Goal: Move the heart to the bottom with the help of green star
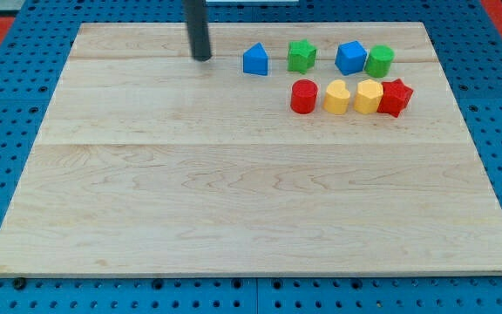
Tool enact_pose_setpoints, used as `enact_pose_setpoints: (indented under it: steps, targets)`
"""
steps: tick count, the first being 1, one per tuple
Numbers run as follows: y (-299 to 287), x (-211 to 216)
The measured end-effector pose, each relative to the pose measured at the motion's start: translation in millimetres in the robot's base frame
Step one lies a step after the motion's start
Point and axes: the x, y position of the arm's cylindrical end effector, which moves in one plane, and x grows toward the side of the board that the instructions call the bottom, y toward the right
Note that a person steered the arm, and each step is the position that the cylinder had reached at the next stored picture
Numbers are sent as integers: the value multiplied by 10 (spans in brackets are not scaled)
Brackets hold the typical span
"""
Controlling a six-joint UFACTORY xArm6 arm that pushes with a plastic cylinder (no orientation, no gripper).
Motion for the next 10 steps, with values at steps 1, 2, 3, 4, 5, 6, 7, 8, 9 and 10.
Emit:
enact_pose_setpoints:
  steps: [1, 2, 3, 4, 5, 6, 7, 8, 9, 10]
  targets:
    - [516, -27]
    - [1047, -30]
    - [1539, 63]
    - [1640, 311]
    - [1677, 536]
    - [1673, 875]
    - [1673, 1330]
    - [1888, 1503]
    - [2151, 1894]
    - [2242, 2230]
